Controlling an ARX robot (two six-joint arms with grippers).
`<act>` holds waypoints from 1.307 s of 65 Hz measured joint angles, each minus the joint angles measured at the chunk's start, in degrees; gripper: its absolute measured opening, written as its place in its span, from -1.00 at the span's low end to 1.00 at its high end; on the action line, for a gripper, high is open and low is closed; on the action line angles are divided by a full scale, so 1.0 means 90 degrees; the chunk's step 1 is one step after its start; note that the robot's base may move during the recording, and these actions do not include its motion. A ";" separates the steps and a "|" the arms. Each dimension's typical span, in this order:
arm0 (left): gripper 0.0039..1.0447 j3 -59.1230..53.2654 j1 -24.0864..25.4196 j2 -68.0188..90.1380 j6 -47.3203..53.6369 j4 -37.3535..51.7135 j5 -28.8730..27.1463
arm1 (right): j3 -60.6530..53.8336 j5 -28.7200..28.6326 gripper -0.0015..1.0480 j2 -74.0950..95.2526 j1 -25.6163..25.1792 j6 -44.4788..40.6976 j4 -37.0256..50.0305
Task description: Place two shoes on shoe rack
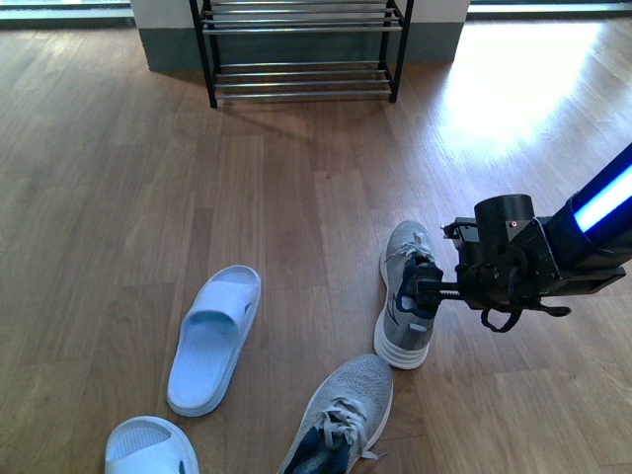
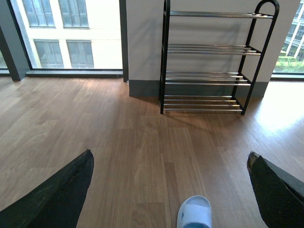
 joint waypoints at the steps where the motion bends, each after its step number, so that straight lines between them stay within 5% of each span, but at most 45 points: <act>1: 0.83 0.0000 0.0000 0.0000 0.0000 0.0000 0.0000 | 0.0005 -0.0017 0.57 0.0010 0.0000 0.0002 0.0022; 32: 0.83 0.0000 0.0000 0.0000 0.0000 0.0000 0.0000 | -0.0935 -0.0265 -0.95 -0.0367 0.0051 0.0296 0.0889; 65: 0.83 0.0000 0.0000 0.0000 0.0000 0.0000 0.0000 | -0.4891 -0.0714 -0.97 -0.4243 -0.0495 0.0272 0.2319; 85: 0.83 0.0000 0.0000 0.0000 0.0000 0.0000 0.0000 | -0.7485 -0.1158 -0.97 -0.8522 -0.1207 0.0034 0.1127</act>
